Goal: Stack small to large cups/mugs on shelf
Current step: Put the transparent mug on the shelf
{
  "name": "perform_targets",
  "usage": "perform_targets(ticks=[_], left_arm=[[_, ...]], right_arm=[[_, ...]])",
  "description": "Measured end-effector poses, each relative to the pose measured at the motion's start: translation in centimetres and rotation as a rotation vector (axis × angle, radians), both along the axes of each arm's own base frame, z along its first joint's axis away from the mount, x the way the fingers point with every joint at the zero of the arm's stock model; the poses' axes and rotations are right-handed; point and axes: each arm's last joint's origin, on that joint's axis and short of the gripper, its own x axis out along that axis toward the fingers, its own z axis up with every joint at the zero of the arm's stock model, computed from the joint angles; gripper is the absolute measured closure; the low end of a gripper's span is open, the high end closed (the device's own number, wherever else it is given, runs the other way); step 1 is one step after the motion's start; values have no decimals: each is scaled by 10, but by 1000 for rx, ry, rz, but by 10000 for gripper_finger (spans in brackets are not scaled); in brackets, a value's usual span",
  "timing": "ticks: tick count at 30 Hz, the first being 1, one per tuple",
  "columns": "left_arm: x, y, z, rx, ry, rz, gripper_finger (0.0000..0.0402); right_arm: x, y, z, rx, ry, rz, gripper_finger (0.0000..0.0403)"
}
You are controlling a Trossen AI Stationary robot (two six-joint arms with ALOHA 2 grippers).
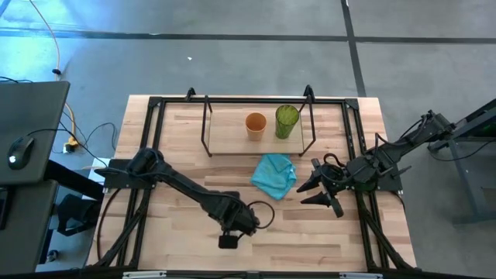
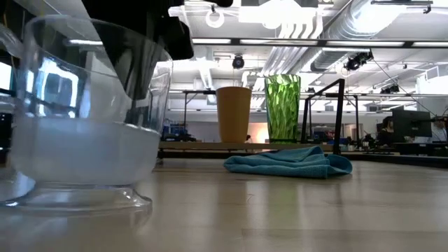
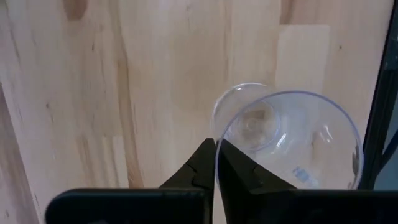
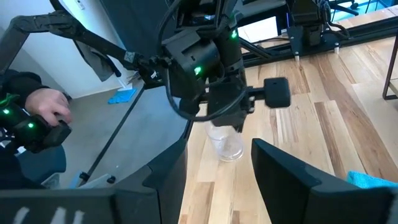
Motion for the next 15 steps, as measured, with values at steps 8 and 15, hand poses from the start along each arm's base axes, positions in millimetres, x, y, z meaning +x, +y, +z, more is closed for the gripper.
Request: perform_targets(ticks=[8,15], left_arm=[[-2,26,20,-7,-5,168,401],[-10,70,42,4,30,434,401]], right_arm=[[0,1,0,4,7,23,231],[-1,1,-1,4,11,43,231]])
